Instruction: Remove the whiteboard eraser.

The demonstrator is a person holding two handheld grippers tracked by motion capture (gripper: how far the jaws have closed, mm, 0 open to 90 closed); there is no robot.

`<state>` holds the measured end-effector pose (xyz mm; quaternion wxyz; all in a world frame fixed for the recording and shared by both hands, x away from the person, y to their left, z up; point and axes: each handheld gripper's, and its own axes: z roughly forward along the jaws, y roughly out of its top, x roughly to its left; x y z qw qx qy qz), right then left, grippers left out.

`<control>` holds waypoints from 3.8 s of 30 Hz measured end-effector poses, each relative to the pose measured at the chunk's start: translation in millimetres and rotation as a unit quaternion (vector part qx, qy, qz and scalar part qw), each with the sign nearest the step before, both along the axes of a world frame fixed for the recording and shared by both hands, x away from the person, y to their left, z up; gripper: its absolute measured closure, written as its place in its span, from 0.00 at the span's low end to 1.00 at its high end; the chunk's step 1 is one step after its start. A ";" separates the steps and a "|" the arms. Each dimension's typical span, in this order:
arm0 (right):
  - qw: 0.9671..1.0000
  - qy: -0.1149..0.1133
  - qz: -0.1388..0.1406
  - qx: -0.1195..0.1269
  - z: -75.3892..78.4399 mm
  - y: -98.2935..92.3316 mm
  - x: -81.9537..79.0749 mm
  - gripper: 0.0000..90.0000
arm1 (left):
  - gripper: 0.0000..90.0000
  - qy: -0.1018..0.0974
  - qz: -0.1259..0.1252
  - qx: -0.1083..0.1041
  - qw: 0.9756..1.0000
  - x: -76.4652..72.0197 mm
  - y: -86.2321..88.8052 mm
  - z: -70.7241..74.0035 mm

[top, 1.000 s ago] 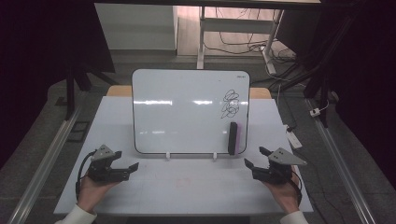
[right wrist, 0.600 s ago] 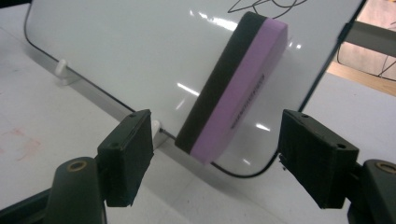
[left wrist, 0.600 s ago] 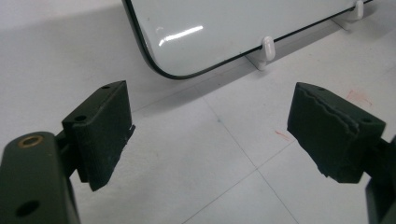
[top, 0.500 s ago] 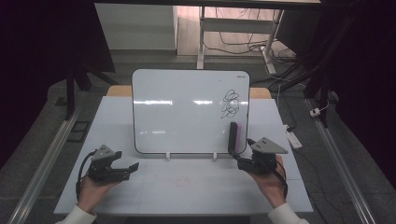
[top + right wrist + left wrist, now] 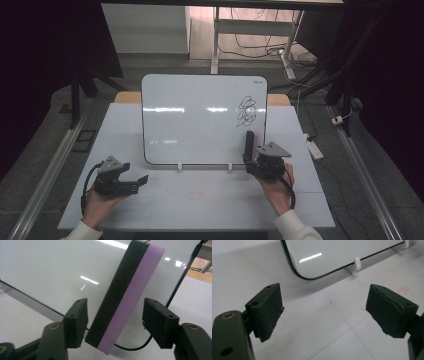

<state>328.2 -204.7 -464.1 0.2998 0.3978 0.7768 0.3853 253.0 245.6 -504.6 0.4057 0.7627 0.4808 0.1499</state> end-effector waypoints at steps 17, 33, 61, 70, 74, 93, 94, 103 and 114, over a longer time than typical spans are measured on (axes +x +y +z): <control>0.999 -0.016 -0.037 -0.010 3.3 1.1 -4.9 0.73 | 0.17 0.000 0.001 0.002 1.000 0.2 1.3 -1.7; 0.997 -0.039 0.062 -0.008 14.5 -1.9 -22.6 0.74 | 0.17 0.008 -0.021 -0.020 1.000 0.2 -6.0 3.3; 0.974 -0.047 0.211 -0.064 -4.2 40.2 -41.9 0.74 | 0.21 0.023 -0.116 -0.046 0.992 17.3 -50.6 43.6; 0.965 -0.054 0.240 -0.086 -9.6 49.6 -46.7 0.74 | 0.22 0.030 -0.143 -0.051 0.988 29.6 -67.3 56.0; 0.963 -0.054 0.249 -0.089 -10.7 52.0 -48.2 0.74 | 0.23 0.035 -0.164 -0.054 0.984 35.8 -80.0 61.1; 0.951 -0.084 0.272 -0.120 -19.0 68.9 -57.9 0.74 | 0.25 0.069 -0.211 -0.058 0.973 54.5 -125.3 59.5; 0.949 -0.087 0.274 -0.127 -18.9 69.8 -58.6 0.74 | 0.25 0.071 -0.212 -0.060 0.973 55.4 -126.7 58.6; 0.942 -0.107 0.286 -0.141 -21.3 77.1 -64.4 0.74 | 0.31 0.095 -0.228 -0.065 0.967 62.2 -134.3 49.3; 0.937 -0.112 0.296 -0.145 -22.3 77.2 -65.4 0.71 | 0.43 0.095 -0.236 -0.048 0.966 60.4 -138.3 46.4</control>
